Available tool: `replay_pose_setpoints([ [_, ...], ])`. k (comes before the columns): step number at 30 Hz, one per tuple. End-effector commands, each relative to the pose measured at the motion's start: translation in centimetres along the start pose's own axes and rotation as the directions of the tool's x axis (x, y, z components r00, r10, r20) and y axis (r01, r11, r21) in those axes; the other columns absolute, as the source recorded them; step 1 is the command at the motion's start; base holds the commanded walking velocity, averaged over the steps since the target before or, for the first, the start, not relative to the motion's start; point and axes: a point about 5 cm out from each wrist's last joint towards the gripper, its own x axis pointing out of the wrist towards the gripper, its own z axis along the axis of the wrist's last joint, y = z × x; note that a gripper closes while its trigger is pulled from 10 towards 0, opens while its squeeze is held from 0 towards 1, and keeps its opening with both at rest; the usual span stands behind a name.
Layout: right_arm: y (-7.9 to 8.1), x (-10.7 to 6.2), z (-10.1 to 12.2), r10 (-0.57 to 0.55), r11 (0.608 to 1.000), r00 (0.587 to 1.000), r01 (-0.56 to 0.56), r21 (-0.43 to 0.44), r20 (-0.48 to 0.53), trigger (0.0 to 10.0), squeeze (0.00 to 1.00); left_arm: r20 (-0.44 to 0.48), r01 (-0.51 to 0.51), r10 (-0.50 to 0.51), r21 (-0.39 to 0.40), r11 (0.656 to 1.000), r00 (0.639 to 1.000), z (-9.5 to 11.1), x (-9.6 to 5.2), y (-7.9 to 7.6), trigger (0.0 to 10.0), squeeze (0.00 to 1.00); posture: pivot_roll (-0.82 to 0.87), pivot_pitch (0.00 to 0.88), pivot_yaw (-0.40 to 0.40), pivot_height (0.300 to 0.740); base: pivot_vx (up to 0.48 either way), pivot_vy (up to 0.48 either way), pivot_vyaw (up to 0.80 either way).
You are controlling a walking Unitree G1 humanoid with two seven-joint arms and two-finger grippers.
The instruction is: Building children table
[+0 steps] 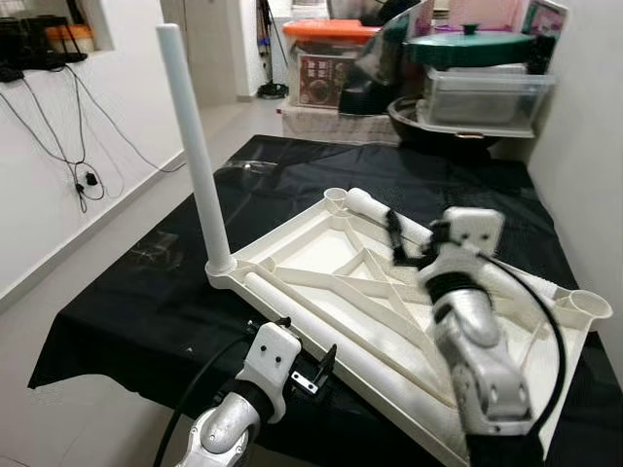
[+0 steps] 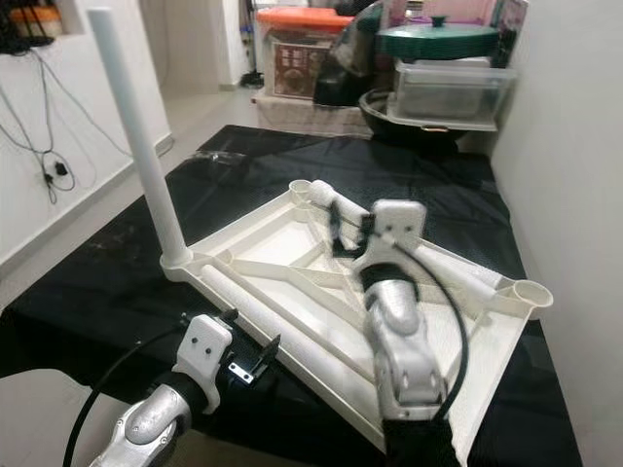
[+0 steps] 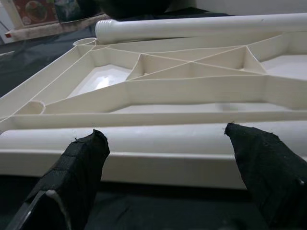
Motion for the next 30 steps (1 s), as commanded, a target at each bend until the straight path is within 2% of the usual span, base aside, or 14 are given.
replay_pose_setpoints([
  [1, -2.1, 0.8, -1.5, -0.149, 0.986, 0.984, 0.140, -0.087, -0.103, 10.0, 0.00, -0.012, -0.003, 0.003, -0.006, 1.000, 1.000, -0.1, -0.2, 0.2, 10.0, 0.00, 0.07, 0.054, -0.042, 0.740, 0.000, 0.000, 0.00],
  [2, -2.1, 0.8, -1.5, -0.149, 0.986, 0.984, 0.140, -0.087, -0.103, 10.0, 0.00, -0.012, -0.003, 0.003, -0.006, 1.000, 1.000, -0.1, -0.2, 0.2, 10.0, 0.00, 0.07, 0.054, -0.042, 0.740, 0.000, 0.000, 0.00],
  [3, -3.6, 1.3, -1.8, -0.217, 0.969, 0.969, 0.199, -0.144, -0.121, 10.0, 0.00, -0.012, -0.003, 0.003, -0.007, 1.000, 1.000, -0.1, -0.2, 0.2, 10.0, 0.00, 0.07, 0.054, -0.042, 0.740, 0.000, 0.000, 0.00],
  [4, -3.6, 1.3, -1.8, -0.217, 0.969, 0.969, 0.199, -0.144, -0.121, 10.0, 0.00, -0.012, -0.003, 0.003, -0.007, 1.000, 1.000, -0.1, -0.2, 0.2, 10.0, 0.00, 0.07, 0.054, -0.042, 0.740, 0.000, 0.000, 0.00],
  [6, -6.1, 2.1, -2.0, -0.198, 0.963, 0.971, 0.168, -0.209, -0.136, 10.0, 0.00, -0.012, 0.001, -0.001, -0.008, 1.000, 1.000, -0.1, -0.3, 0.2, 10.0, 0.00, 0.07, 0.059, -0.038, 0.740, 0.000, 0.000, 0.00],
  [7, -6.1, 2.1, -2.0, -0.198, 0.963, 0.971, 0.168, -0.209, -0.136, 10.0, 0.00, -0.012, 0.001, -0.001, -0.008, 1.000, 1.000, -0.1, -0.3, 0.2, 10.0, 0.00, 0.07, 0.059, -0.038, 0.740, 0.000, 0.000, 0.00],
  [8, -6.8, 2.2, -2.3, -0.159, 0.973, 0.973, 0.126, -0.194, -0.168, 10.0, 0.00, -0.011, 0.003, -0.003, -0.009, 1.000, 1.000, -0.1, -0.3, 0.1, 10.0, 0.00, 0.07, 0.059, -0.038, 0.740, 0.000, 0.000, 0.00],
  [9, -6.8, 2.2, -2.3, -0.159, 0.973, 0.973, 0.126, -0.194, -0.168, 10.0, 0.00, -0.011, 0.003, -0.003, -0.009, 1.000, 1.000, -0.1, -0.3, 0.1, 10.0, 0.00, 0.07, 0.059, -0.038, 0.740, 0.000, 0.000, 0.00],
  [11, -6.7, 1.9, -3.3, 0.011, 0.992, 0.958, -0.048, -0.120, -0.287, 10.0, 0.00, -0.010, 0.005, -0.005, -0.008, 1.000, 1.000, -0.1, -0.3, 0.2, 10.0, 0.00, 0.07, 0.066, -0.033, 0.740, 0.000, 0.000, 0.00],
  [12, -6.7, 1.9, -3.3, 0.011, 0.992, 0.958, -0.048, -0.120, -0.287, 10.0, 0.00, -0.010, 0.005, -0.005, -0.008, 1.000, 1.000, -0.1, -0.3, 0.2, 10.0, 0.00, 0.07, 0.066, -0.033, 0.740, 0.000, 0.000, 0.00],
  [14, -6.3, 1.6, -4.0, 0.112, 0.989, 0.920, -0.138, -0.044, -0.376, 10.0, 0.00, -0.008, 0.007, -0.007, -0.007, 1.000, 1.000, -0.1, -0.3, 0.2, 10.0, 0.00, 0.06, 0.068, -0.028, 0.740, 0.000, 0.000, 0.00],
  [22, -5.9, 1.5, -4.0, 0.126, 0.989, 0.911, -0.146, -0.021, -0.392, 10.0, 0.00, -0.002, 0.013, -0.013, -0.002, 1.000, 1.000, 0.0, -0.2, 0.2, 10.0, 0.00, 0.05, 0.067, -0.026, 0.740, 0.000, 0.000, 0.00],
  [25, -5.1, 1.5, -3.8, 0.103, 0.993, 0.931, -0.115, -0.013, -0.351, 10.0, 0.00, 0.002, 0.015, -0.015, 0.005, 1.000, 1.000, 0.0, -0.2, 0.2, 10.0, 0.00, 0.06, 0.065, -0.028, 0.740, -0.354, 0.000, 0.00],
  [30, -4.6, 1.6, -3.6, 0.090, 0.996, 0.940, -0.093, 0.006, -0.329, 10.0, 0.00, 0.001, 0.013, -0.014, 0.009, 1.000, 1.000, 0.0, -0.2, 0.2, 10.0, 0.00, 0.06, 0.069, -0.028, 0.740, -0.478, 0.000, 0.00],
])
